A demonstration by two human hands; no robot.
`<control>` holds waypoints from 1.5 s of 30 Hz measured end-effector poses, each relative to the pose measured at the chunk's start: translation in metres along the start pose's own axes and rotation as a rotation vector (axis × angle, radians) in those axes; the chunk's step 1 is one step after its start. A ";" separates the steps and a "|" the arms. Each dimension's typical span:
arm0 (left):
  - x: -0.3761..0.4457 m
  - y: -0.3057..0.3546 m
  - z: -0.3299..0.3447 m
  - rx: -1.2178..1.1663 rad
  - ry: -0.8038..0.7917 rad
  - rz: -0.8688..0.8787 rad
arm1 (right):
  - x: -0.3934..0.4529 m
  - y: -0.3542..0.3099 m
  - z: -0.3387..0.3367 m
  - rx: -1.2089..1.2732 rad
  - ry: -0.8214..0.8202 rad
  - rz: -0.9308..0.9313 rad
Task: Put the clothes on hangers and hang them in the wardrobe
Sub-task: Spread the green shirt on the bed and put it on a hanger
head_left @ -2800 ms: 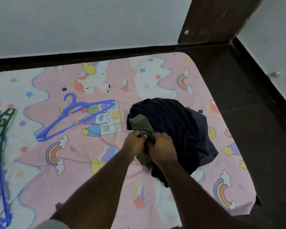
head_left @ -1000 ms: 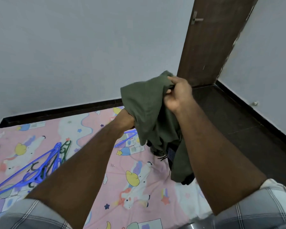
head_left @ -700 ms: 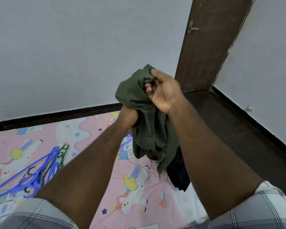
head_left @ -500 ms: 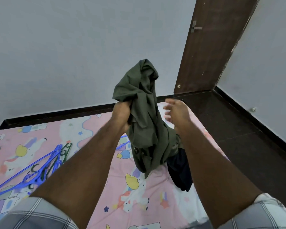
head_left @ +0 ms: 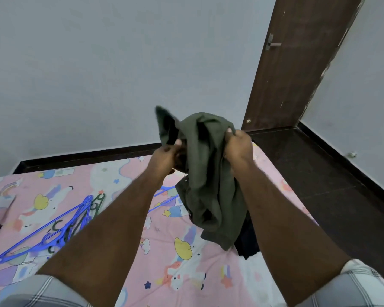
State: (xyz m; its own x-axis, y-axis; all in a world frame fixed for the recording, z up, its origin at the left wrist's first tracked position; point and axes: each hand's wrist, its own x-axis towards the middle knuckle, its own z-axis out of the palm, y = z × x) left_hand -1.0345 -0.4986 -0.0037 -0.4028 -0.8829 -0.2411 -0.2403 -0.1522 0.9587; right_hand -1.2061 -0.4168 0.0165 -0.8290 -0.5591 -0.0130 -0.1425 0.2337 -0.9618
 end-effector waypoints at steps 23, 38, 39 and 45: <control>-0.020 -0.006 0.083 -0.173 -0.385 -0.165 | 0.008 -0.058 -0.029 1.236 -0.207 0.341; 0.002 0.064 0.064 -0.923 0.031 -0.064 | -0.018 0.012 -0.007 0.528 -0.339 0.448; 0.004 0.070 0.060 -0.961 0.050 -0.043 | -0.018 0.014 -0.007 0.500 -0.352 0.440; -0.009 0.115 0.033 -0.938 -0.065 0.154 | -0.021 0.041 -0.002 0.362 -0.447 0.476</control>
State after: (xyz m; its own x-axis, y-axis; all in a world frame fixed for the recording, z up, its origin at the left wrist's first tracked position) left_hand -1.0880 -0.4931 0.1039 -0.4261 -0.9009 -0.0826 0.6150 -0.3554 0.7039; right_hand -1.1955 -0.3940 -0.0217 -0.4465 -0.7510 -0.4865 0.4285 0.2979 -0.8530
